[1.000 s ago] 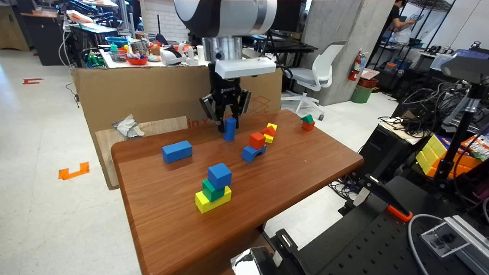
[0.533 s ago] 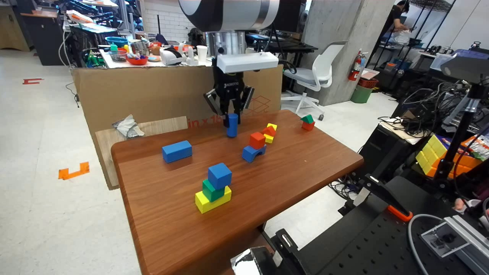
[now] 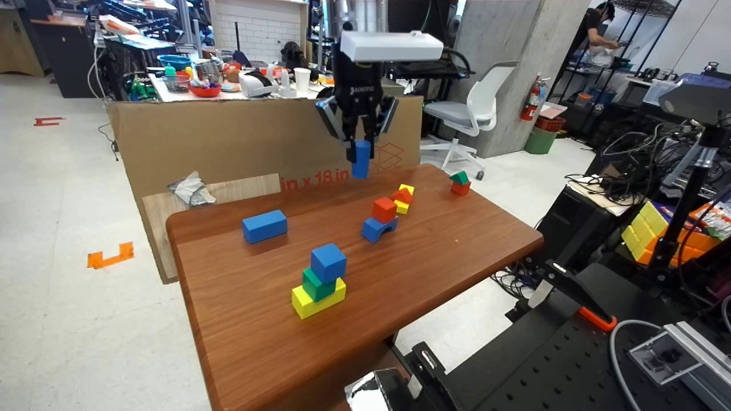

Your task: Move the blue cylindrical block to the front

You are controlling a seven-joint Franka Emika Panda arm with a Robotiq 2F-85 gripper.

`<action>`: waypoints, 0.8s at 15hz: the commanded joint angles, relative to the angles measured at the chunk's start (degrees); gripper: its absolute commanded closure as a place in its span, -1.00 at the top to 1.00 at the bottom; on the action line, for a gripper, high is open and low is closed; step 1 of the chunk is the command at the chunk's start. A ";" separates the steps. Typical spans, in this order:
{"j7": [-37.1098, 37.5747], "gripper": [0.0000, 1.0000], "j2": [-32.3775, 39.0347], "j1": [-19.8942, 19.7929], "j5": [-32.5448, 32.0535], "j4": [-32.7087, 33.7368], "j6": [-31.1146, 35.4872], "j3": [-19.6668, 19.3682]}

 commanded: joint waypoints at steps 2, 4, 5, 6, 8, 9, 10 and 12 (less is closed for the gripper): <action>-0.06 -0.83 -13.27 -0.90 -1.53 -16.48 2.61 -0.14; -0.59 -0.83 -16.54 -1.64 -1.75 -20.82 1.86 -0.28; -0.71 -0.83 -17.88 -1.96 -1.99 -22.85 1.23 -0.41; -0.75 -0.83 -19.08 -2.27 -2.44 -24.94 1.35 -0.58; -0.79 -0.83 -21.11 -2.97 -3.82 -28.83 1.76 -0.90; -0.79 -0.83 -21.74 -3.37 -4.25 -30.16 1.84 -1.07; -0.33 -0.83 -22.10 -3.78 -4.71 -31.21 1.82 -1.37; -0.12 -0.83 -22.32 -4.93 -4.85 -32.70 2.16 -1.93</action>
